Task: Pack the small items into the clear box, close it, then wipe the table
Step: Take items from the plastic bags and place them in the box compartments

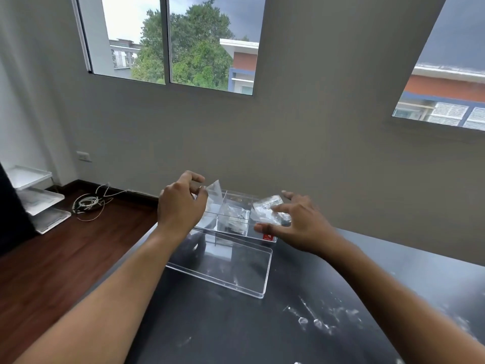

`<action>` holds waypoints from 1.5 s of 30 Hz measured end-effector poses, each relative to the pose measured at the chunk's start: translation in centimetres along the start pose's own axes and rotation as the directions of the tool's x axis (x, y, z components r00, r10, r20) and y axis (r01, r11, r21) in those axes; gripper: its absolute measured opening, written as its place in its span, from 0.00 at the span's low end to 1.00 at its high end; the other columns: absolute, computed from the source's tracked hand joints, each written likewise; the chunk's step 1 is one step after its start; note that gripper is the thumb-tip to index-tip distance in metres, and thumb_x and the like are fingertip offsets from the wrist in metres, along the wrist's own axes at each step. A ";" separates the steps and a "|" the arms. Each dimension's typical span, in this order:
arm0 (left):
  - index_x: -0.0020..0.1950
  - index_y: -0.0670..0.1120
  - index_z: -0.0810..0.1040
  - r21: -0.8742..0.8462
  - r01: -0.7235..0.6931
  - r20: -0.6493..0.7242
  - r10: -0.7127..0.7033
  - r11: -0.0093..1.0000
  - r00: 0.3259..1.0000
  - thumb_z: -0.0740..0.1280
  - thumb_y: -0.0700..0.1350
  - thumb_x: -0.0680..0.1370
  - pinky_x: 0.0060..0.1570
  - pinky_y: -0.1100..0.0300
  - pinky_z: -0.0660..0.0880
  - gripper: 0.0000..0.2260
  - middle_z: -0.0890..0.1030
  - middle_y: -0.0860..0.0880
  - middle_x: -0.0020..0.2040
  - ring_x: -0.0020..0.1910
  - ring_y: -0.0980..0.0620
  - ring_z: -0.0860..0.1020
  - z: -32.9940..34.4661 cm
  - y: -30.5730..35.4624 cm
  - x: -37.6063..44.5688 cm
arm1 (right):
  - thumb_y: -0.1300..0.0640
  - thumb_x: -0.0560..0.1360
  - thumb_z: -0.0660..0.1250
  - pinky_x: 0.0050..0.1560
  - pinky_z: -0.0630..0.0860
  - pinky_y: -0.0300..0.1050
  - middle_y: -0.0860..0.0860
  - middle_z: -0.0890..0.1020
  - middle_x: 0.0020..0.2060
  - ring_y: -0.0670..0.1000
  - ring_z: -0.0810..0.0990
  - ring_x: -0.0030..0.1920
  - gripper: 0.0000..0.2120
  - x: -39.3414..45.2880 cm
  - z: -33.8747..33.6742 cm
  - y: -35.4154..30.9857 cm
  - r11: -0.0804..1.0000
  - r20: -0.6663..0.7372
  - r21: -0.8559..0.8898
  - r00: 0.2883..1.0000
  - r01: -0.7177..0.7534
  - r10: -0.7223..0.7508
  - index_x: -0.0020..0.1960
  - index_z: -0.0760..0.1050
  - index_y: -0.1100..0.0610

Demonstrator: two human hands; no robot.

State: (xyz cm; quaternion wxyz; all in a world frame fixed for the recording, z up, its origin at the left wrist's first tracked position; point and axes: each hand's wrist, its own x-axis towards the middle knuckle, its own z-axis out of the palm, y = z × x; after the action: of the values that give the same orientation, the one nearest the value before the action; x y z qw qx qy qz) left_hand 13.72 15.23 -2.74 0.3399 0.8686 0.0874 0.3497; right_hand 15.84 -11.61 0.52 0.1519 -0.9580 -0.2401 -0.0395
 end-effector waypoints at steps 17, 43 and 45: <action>0.48 0.56 0.87 -0.056 0.156 -0.045 -0.159 0.986 0.986 0.71 0.55 0.75 0.60 0.46 0.76 0.07 0.85 0.57 0.36 0.45 0.48 0.85 0.6 -0.2 -0.3 | 0.47 0.85 0.56 0.59 0.76 0.47 0.52 0.87 0.55 0.54 0.84 0.56 0.19 1.4 2.4 -0.1 0.949 -0.198 -0.123 0.930 0.291 -0.310 0.70 0.78 0.52; 0.45 0.51 0.87 0.448 -0.232 0.236 0.136 0.863 0.962 0.61 0.54 0.82 0.60 0.48 0.61 0.17 0.84 0.55 0.56 0.63 0.50 0.77 0.9 -0.8 0.0 | 0.29 0.81 0.37 0.76 0.57 0.56 0.51 0.81 0.37 0.48 0.81 0.45 0.43 2.5 2.4 -0.5 0.969 0.090 -0.089 0.971 0.229 -0.221 0.37 0.79 0.57; 0.43 0.50 0.86 0.480 -0.237 0.310 0.089 0.845 0.946 0.56 0.55 0.84 0.64 0.47 0.60 0.22 0.85 0.54 0.55 0.69 0.53 0.74 1.1 -0.9 0.0 | 0.29 0.80 0.36 0.79 0.52 0.57 0.52 0.83 0.38 0.49 0.82 0.50 0.43 2.3 2.5 -0.6 0.977 0.106 -0.056 0.974 0.206 -0.199 0.44 0.80 0.57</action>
State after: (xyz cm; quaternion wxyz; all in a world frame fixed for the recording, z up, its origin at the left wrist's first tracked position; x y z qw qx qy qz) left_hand 14.52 15.35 -3.84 0.0749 0.9717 0.0539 0.2173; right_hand 17.57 -9.36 -1.33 0.1030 -0.9338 -0.3424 -0.0148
